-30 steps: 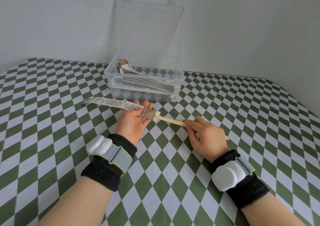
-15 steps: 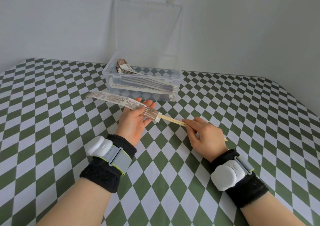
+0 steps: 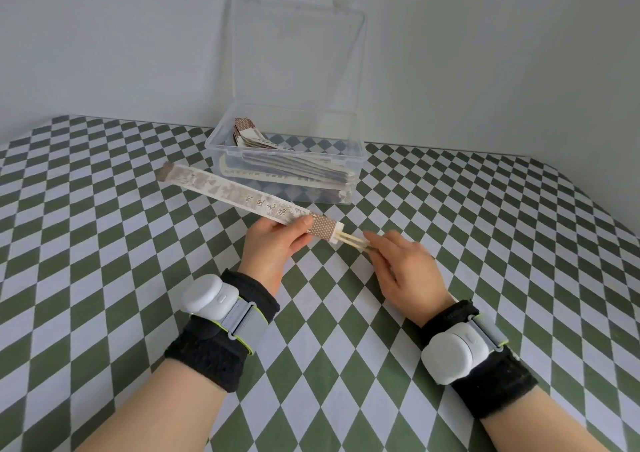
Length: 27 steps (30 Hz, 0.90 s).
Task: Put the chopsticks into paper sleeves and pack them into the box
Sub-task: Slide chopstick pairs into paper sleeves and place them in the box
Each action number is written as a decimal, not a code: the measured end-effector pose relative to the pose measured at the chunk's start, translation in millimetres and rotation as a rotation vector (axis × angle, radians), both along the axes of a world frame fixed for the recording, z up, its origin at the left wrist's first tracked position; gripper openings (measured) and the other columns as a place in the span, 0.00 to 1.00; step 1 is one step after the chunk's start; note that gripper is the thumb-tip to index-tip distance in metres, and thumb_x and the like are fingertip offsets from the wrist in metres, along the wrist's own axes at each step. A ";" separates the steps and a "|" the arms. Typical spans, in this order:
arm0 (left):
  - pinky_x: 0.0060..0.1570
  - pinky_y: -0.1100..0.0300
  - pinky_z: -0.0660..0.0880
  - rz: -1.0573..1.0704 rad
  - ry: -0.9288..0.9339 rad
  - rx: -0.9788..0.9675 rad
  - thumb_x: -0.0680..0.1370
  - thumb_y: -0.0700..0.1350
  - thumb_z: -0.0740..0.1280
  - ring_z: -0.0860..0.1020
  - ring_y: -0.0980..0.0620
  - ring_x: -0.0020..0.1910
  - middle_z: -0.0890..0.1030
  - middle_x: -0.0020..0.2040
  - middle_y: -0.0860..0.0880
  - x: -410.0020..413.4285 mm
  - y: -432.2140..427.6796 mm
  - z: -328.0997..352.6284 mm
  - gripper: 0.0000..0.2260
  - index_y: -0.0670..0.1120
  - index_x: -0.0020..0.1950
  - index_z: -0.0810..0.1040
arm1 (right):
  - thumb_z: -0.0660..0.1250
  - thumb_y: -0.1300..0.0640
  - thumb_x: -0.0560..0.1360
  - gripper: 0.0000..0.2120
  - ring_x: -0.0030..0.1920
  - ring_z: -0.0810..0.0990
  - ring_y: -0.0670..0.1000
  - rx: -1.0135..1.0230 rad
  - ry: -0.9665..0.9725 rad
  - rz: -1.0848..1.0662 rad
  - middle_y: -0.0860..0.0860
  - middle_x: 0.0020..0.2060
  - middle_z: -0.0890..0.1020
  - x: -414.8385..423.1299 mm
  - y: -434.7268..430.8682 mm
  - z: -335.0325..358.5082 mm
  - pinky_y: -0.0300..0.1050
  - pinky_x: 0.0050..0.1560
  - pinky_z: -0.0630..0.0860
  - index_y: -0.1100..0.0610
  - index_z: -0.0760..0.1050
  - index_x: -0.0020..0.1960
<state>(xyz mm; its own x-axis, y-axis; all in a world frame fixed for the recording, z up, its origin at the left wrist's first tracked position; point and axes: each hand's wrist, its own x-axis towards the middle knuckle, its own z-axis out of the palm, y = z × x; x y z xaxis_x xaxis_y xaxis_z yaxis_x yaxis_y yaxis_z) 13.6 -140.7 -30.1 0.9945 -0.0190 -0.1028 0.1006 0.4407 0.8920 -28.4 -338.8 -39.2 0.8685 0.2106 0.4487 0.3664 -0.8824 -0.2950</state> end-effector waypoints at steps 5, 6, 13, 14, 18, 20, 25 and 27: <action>0.45 0.63 0.79 0.039 0.015 -0.058 0.75 0.35 0.67 0.82 0.54 0.45 0.83 0.45 0.47 2.3 2.0 0.1 0.05 0.41 0.50 0.78 | 0.57 0.58 0.79 0.12 0.35 0.71 0.49 0.186 0.092 -0.099 0.51 0.41 0.74 4.0 -1.2 -0.6 0.38 0.36 0.66 0.59 0.77 0.55; 0.44 0.64 0.79 0.022 0.014 -0.046 0.75 0.35 0.68 0.82 0.54 0.45 0.83 0.45 0.46 1.8 1.3 -0.1 0.05 0.41 0.50 0.78 | 0.57 0.59 0.79 0.11 0.35 0.70 0.50 0.189 0.111 -0.077 0.52 0.41 0.74 4.0 -0.2 -0.4 0.36 0.35 0.66 0.60 0.77 0.54; 0.43 0.64 0.79 -0.089 0.026 0.037 0.74 0.35 0.68 0.82 0.53 0.47 0.83 0.50 0.43 -2.2 -4.9 0.6 0.10 0.39 0.55 0.76 | 0.57 0.61 0.79 0.13 0.34 0.69 0.47 0.195 0.137 0.043 0.51 0.42 0.72 1.4 3.3 2.0 0.34 0.34 0.67 0.60 0.76 0.59; 0.44 0.64 0.79 -0.083 0.026 0.022 0.74 0.35 0.68 0.82 0.52 0.47 0.82 0.50 0.43 -2.3 -4.4 1.4 0.10 0.40 0.55 0.76 | 0.57 0.61 0.79 0.13 0.34 0.69 0.47 0.212 0.128 0.021 0.51 0.42 0.73 1.7 2.7 1.9 0.33 0.35 0.67 0.60 0.76 0.59; 0.43 0.62 0.80 -0.020 0.021 -0.118 0.78 0.38 0.64 0.83 0.53 0.45 0.83 0.48 0.45 -1.6 -1.3 5.1 0.07 0.42 0.55 0.75 | 0.55 0.60 0.80 0.12 0.35 0.69 0.47 0.258 0.146 -0.082 0.51 0.41 0.71 4.5 1.5 1.7 0.32 0.35 0.65 0.61 0.76 0.55; 0.42 0.62 0.80 -0.020 0.010 -0.149 0.78 0.38 0.63 0.83 0.53 0.46 0.82 0.50 0.45 -1.9 -0.9 6.4 0.09 0.41 0.58 0.74 | 0.55 0.60 0.80 0.12 0.35 0.69 0.47 0.264 0.156 -0.078 0.50 0.39 0.70 4.0 2.6 2.6 0.33 0.35 0.66 0.62 0.76 0.51; 0.45 0.60 0.80 -0.115 -0.017 -0.059 0.78 0.36 0.64 0.83 0.50 0.47 0.83 0.48 0.46 -6.9 -6.8 6.8 0.06 0.44 0.52 0.75 | 0.54 0.60 0.80 0.12 0.34 0.68 0.47 0.257 0.180 0.006 0.49 0.40 0.70 0.5 3.8 5.3 0.33 0.36 0.67 0.63 0.76 0.52; 0.45 0.60 0.80 -0.127 -0.020 -0.053 0.77 0.36 0.64 0.83 0.51 0.47 0.83 0.48 0.45 -7.0 -6.9 6.8 0.06 0.44 0.52 0.75 | 0.55 0.60 0.80 0.12 0.35 0.68 0.46 0.263 0.182 0.008 0.49 0.41 0.70 0.5 3.8 5.7 0.32 0.36 0.67 0.62 0.76 0.54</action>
<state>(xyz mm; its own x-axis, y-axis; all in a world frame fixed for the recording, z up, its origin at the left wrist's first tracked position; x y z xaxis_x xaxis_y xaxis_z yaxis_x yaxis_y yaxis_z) 6.5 -147.6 -23.3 0.9857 -0.1492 -0.0787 0.1409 0.4718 0.8703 -27.8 -334.9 -33.5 0.9384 0.1151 0.3259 0.2932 -0.7646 -0.5740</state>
